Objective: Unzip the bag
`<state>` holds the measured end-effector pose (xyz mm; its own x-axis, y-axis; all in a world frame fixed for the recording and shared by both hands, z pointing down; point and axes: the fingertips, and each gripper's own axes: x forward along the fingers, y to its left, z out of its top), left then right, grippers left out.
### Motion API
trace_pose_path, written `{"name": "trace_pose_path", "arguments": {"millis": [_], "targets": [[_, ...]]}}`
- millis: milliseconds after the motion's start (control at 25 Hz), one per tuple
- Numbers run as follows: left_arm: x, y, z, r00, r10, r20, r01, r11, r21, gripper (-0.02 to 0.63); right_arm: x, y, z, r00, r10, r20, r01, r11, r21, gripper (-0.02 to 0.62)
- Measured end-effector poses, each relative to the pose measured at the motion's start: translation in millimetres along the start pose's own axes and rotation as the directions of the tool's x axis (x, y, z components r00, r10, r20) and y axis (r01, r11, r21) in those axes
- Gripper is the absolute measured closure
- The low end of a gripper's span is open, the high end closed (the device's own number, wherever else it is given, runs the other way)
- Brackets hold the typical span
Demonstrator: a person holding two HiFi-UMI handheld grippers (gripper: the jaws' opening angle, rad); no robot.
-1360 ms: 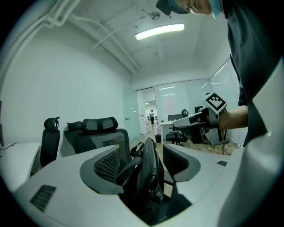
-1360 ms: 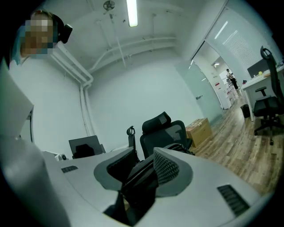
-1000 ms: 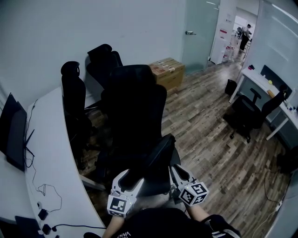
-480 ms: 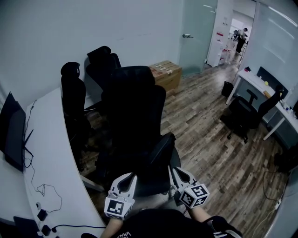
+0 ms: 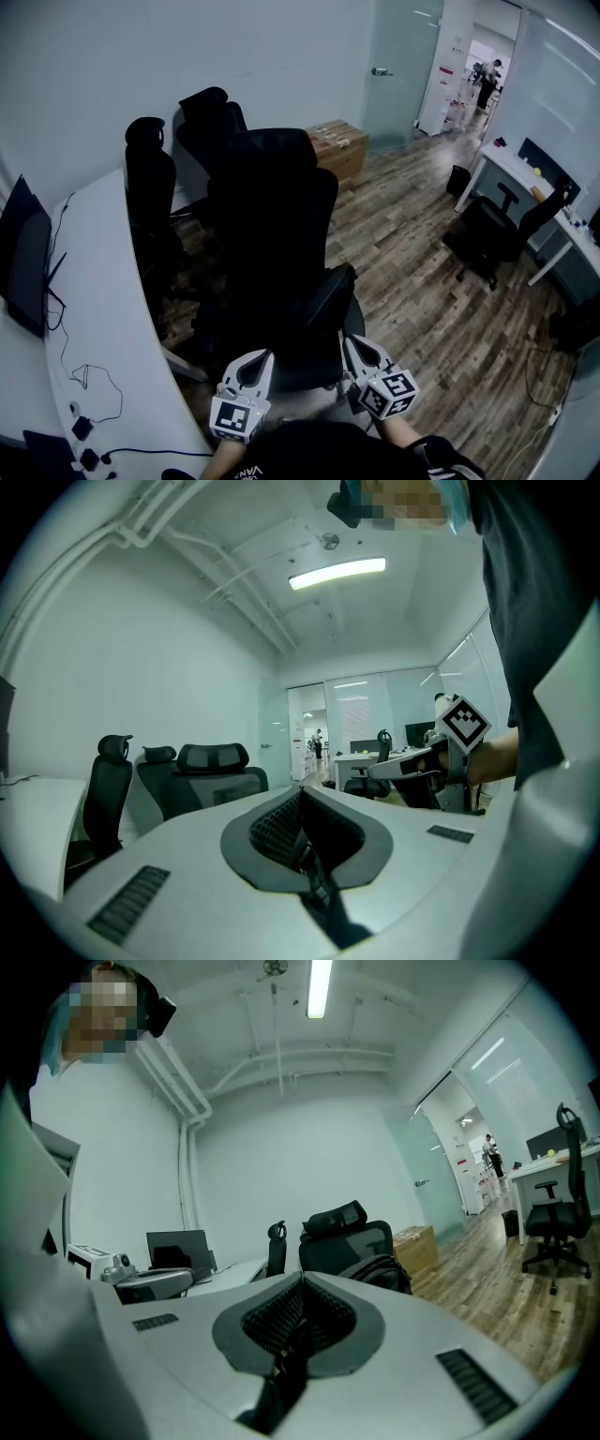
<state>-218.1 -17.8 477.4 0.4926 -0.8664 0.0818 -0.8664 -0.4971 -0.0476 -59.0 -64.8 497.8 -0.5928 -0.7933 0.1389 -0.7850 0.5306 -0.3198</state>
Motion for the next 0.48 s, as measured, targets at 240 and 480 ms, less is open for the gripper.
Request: {"name": "trace_pose_path", "arguments": {"millis": [240,480], "targets": [[-0.2,-2.9,-6.8,1.0,-0.011,-0.022,0.011,1.0,0.008,0.587,1.2,0.1,-1.0,1.0,-0.002,0.005,0.002,1.0,0.009,0.552],[-1.7,-9.3,-9.1,1.0,-0.015,-0.023,0.015,1.0,0.004,0.587,-3.3,0.2,-7.1,1.0,-0.005,-0.013,0.005,1.0,-0.001,0.552]]}}
